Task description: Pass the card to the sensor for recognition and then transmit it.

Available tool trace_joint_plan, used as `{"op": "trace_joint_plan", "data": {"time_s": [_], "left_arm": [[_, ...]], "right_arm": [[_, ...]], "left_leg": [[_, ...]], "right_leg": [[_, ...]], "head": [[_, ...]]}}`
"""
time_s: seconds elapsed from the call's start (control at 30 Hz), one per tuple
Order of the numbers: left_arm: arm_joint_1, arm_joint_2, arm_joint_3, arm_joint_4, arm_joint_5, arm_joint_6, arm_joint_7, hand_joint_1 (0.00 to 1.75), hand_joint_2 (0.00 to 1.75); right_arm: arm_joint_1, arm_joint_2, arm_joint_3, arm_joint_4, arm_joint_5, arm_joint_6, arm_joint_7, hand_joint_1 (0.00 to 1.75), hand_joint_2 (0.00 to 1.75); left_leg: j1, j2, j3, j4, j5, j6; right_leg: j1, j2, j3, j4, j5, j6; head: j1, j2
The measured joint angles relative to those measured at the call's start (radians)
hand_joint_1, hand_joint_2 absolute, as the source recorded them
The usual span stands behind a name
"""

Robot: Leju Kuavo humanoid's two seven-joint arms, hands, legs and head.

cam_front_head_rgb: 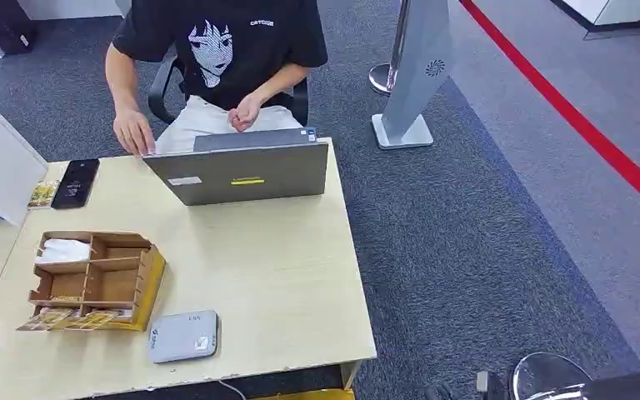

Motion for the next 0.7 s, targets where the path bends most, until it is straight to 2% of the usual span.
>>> {"op": "trace_joint_plan", "data": {"time_s": [0.3,0.7], "left_arm": [[-0.181,0.115,-0.112,0.039,-0.21,-0.005,0.073,0.0,1.75],[-0.421,0.248,-0.263,0.161,-0.466,-0.047,0.161,0.0,1.75]], "right_arm": [[-0.016,-0.025,0.085,0.014,-0.065,-0.009,-0.011,0.0,1.75],[-0.045,-0.064,0.206,0.045,-0.13,-0.032,-0.033,0.0,1.75]], "left_leg": [[0.0,0.0,0.0,0.0,0.001,0.0],[0.0,0.001,0.0,0.0,0.002,0.0]], "right_leg": [[0.0,0.001,0.0,0.0,0.001,0.0],[0.0,0.001,-0.001,0.0,0.002,0.0]], "head": [[0.0,0.0],[0.0,0.0]]}}
